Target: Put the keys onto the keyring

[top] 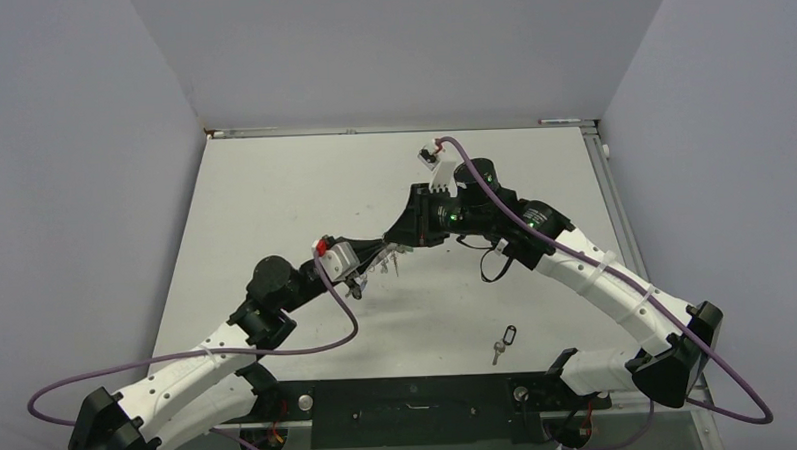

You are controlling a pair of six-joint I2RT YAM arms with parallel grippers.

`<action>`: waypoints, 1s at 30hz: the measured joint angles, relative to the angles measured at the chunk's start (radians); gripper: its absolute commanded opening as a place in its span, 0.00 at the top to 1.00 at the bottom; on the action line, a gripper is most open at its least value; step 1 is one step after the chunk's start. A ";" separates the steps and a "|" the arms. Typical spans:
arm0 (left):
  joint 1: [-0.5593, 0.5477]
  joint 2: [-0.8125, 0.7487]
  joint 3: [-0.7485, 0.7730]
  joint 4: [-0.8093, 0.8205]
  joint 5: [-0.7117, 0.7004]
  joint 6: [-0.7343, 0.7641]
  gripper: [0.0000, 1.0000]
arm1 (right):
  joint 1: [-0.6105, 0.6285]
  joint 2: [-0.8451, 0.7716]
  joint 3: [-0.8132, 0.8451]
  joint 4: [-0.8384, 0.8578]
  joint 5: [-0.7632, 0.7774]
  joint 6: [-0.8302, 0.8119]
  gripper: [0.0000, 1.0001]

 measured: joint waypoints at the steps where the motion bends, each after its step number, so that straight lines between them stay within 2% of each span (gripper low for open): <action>1: 0.000 -0.002 -0.001 -0.003 0.003 0.000 1.00 | 0.000 0.000 0.000 0.003 -0.002 0.002 0.70; 5: 0.000 -0.002 -0.007 -0.017 0.011 -0.009 1.00 | 0.000 0.000 0.000 0.022 -0.003 -0.002 0.50; 8: 0.000 -0.006 -0.011 -0.018 0.013 -0.026 1.00 | -0.001 0.000 0.000 0.033 -0.003 -0.011 0.43; 10: 0.000 -0.014 -0.018 -0.016 0.012 -0.043 1.00 | -0.001 0.000 0.000 0.045 -0.003 -0.022 0.42; 16: 0.014 -0.042 -0.046 0.009 0.000 -0.119 1.00 | 0.003 -0.055 -0.032 0.102 0.024 -0.059 0.42; 21: 0.026 -0.051 -0.054 0.026 -0.037 -0.195 1.00 | 0.029 -0.160 -0.101 0.168 0.105 -0.080 0.48; 26: 0.045 -0.056 -0.054 0.039 -0.107 -0.262 1.00 | 0.118 -0.237 -0.203 0.283 0.206 -0.073 0.57; 30: 0.060 -0.056 -0.054 0.040 -0.144 -0.297 1.00 | 0.194 -0.234 -0.279 0.358 0.315 -0.037 0.59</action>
